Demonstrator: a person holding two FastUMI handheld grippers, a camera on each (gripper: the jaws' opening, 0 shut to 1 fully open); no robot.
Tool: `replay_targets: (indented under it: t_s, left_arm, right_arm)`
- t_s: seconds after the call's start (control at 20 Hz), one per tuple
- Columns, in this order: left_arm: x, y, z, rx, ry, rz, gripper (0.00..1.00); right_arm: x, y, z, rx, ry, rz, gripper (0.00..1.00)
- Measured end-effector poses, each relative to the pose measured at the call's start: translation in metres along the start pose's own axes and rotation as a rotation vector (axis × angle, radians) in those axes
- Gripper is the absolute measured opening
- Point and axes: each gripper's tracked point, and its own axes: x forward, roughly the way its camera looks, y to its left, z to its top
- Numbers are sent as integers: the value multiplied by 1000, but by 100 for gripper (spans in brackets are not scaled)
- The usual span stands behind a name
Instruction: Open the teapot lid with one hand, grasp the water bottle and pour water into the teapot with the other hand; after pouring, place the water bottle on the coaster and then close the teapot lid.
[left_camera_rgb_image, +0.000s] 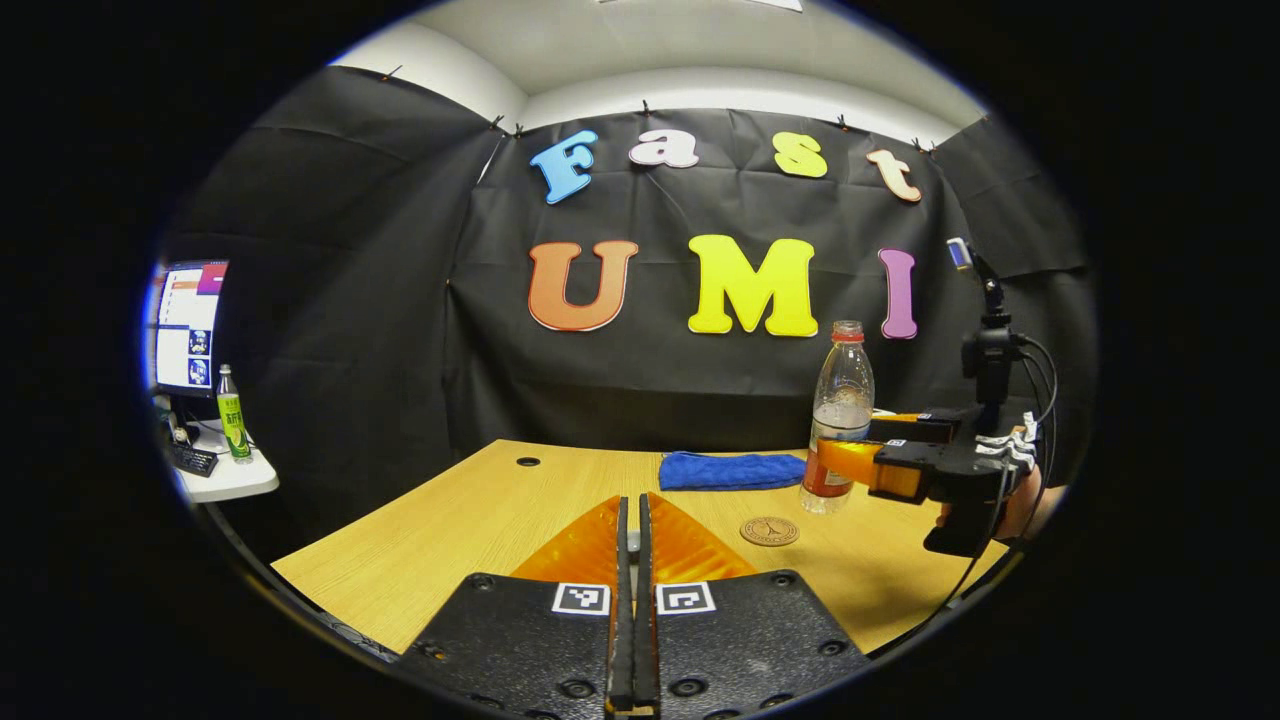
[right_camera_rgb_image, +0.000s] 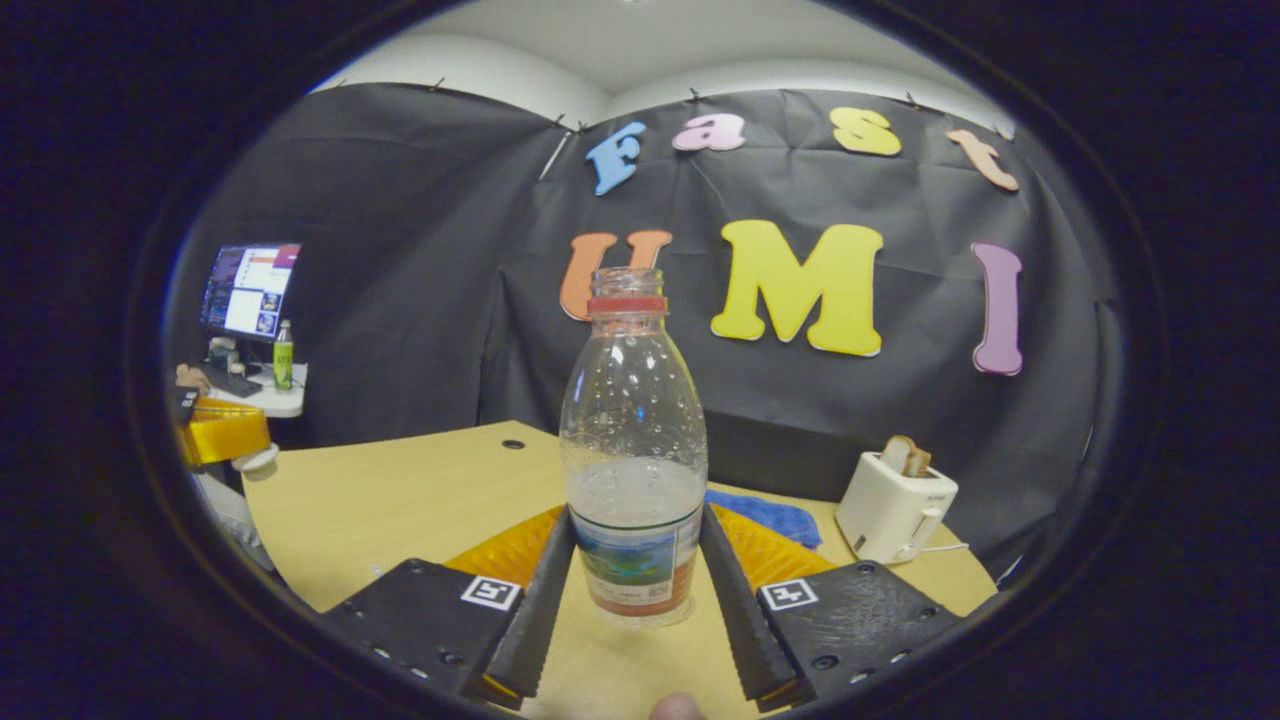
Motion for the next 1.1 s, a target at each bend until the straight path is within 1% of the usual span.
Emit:
replay_targets:
  t_s: [0.1, 0.25, 0.35, 0.5, 0.7, 0.95, 1.1]
  left_arm:
    - [1, 0, -2, 7, 5, 2, 3]
    - [1, 2, -2, 9, 7, 6, 3]
    - [0, 4, 0, 12, 3, 12, 3]
    - [-1, 9, 1, 18, 2, 25, 3]
    - [-1, 15, 0, 19, 7, 38, 3]
    - [2, 22, -7, 29, 28, 57, 3]
    - [2, 25, -9, 24, 31, 68, 3]
  right_arm:
    - [14, -8, -7, 9, -2, -9, 72]
    - [36, -16, -17, 58, -3, -11, 72]
    - [53, -22, -25, 63, 10, -25, 72]
    - [74, -24, -37, 109, 22, -9, 72]
    - [99, -31, -58, 119, 58, -12, 72]
    - [112, -32, -81, 150, 90, -6, 72]
    - [117, -32, -89, 141, 97, -11, 72]
